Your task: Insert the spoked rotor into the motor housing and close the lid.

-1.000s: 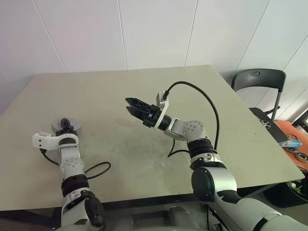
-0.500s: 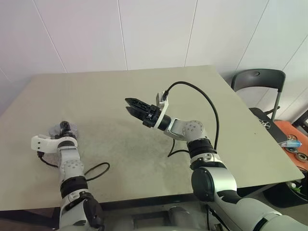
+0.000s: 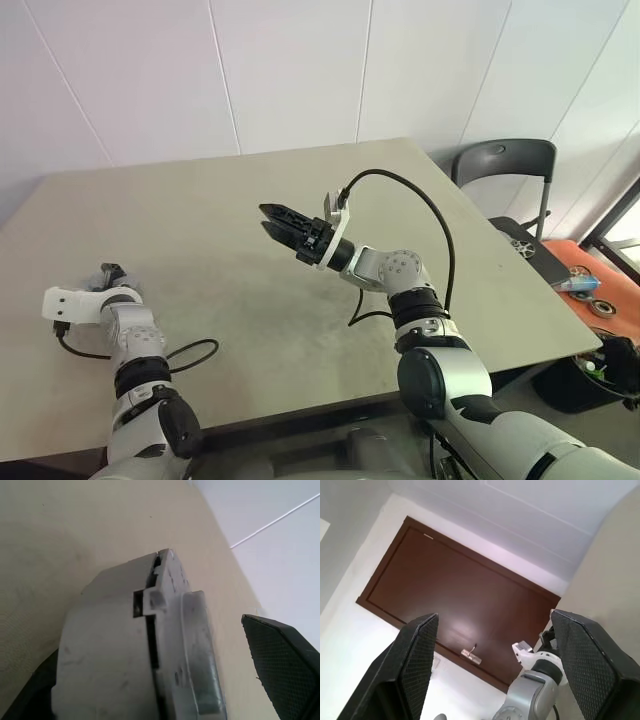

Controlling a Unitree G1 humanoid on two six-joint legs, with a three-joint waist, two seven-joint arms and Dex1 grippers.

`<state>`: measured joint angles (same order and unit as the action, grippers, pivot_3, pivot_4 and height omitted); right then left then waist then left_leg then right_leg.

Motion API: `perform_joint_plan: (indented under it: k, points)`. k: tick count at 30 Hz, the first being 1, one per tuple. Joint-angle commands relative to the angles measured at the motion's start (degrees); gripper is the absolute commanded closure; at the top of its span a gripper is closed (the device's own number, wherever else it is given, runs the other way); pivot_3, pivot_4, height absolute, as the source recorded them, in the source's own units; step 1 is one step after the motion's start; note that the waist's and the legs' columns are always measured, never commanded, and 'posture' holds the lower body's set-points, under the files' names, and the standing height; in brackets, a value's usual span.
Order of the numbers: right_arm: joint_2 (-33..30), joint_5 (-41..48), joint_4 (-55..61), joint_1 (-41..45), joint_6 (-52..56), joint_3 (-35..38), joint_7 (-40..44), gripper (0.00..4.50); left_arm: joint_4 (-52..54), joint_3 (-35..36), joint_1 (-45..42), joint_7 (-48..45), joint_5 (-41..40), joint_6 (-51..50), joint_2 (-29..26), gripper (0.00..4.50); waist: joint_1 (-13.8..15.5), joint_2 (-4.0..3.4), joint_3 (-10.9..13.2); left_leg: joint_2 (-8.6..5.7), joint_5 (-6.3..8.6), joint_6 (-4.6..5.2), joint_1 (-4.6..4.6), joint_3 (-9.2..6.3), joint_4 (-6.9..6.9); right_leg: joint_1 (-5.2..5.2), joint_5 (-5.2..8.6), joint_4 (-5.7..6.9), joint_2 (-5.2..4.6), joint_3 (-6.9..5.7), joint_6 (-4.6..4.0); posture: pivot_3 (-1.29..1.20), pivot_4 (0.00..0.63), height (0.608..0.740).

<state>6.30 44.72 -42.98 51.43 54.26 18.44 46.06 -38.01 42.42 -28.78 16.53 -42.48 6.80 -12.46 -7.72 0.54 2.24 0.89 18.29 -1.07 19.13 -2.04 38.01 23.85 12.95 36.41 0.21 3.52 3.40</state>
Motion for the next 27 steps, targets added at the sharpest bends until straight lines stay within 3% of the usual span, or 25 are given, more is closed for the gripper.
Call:
perform_joint_plan:
  k: [1, 6, 13, 27]
  points:
    - [0.5, 0.7, 0.7, 1.4, -0.7, 0.0, 0.9, 0.76, -3.4, 2.8, 2.9, 8.2, 3.6, 2.1, -2.0, 0.03, -0.6, 0.0, 0.0, 0.02, 0.0, 0.0, -0.1, -0.02, -0.07, 0.0, -0.01, 0.0, 0.13, 0.15, -0.02, 0.0, 0.0, 0.74]
    - [0.5, 0.5, 0.5, 1.4, -1.0, -0.2, 1.0, 0.76, -3.9, 2.3, 3.4, 14.0, 7.1, 2.0, -2.8, 0.03, -1.9, 0.0, 0.0, -0.04, 0.01, 0.0, -0.88, 0.14, -0.72, -0.24, -0.01, -0.11, 0.29, 0.68, -0.01, 0.0, 0.0, 0.74]
    - [0.4, 0.2, 0.0, 1.5, -1.2, -0.4, 1.4, 0.76, -1.9, -0.8, 4.2, 17.6, 14.2, 2.2, -4.7, 0.03, -2.6, 0.0, 0.0, 0.0, 0.02, 0.02, -0.74, 0.09, -0.94, 0.01, -0.02, -0.18, 0.42, 0.83, -0.02, 0.0, 0.0, 0.74]
    - [0.3, -0.2, -0.1, 1.2, -1.0, -0.6, 1.7, 0.76, -0.6, -3.3, 4.8, 23.7, 22.3, -1.0, -6.5, 0.03, -0.8, -0.05, 0.0, -0.03, 0.01, 0.0, -0.85, -0.23, -0.83, -0.18, -0.03, -0.12, 0.64, 0.77, -0.06, 0.0, 0.0, 0.74]
